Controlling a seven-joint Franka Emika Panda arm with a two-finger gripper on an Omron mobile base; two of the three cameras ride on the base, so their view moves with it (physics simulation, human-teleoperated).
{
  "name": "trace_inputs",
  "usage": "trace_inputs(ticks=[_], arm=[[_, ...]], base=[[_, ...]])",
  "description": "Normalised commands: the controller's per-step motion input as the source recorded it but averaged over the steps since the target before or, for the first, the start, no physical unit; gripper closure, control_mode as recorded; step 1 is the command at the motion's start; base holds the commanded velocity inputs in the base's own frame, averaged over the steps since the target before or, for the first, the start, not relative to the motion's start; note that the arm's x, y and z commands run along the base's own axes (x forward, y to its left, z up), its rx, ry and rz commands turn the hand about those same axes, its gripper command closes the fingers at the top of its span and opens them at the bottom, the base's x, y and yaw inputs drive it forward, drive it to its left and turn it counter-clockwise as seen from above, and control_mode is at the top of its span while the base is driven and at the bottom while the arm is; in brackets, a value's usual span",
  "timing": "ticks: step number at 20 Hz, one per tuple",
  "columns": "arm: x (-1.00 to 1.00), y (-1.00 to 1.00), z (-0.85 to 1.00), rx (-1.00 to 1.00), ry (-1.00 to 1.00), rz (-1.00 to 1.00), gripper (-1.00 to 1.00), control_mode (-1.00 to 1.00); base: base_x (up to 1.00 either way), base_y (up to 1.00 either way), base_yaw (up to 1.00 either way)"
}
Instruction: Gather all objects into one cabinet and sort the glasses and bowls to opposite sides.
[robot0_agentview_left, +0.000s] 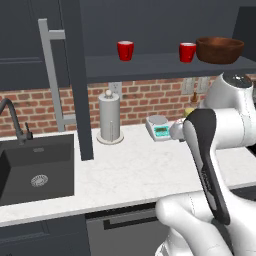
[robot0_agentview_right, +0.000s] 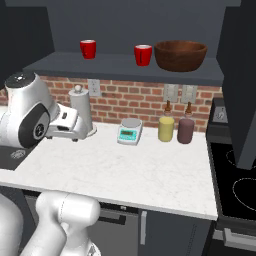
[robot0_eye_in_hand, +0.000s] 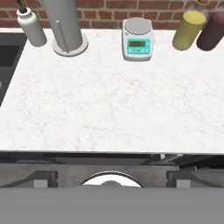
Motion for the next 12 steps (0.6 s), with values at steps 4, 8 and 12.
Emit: trace_inputs(ticks=[4,8,12], arm=[[-0.28,-0.04,0.46,0.00,0.00,-0.02,-1.00,-1.00],[-0.30,-0.13,0.44,0.00,0.00,0.00,-1.00,-1.00],[-0.17,-0.07,0.44,0.00,0.00,0.00,-1.00,-1.00]], base=[[0.00,0.00,0.00],[0.00,0.00,0.00],[0.00,0.00,0.00]])
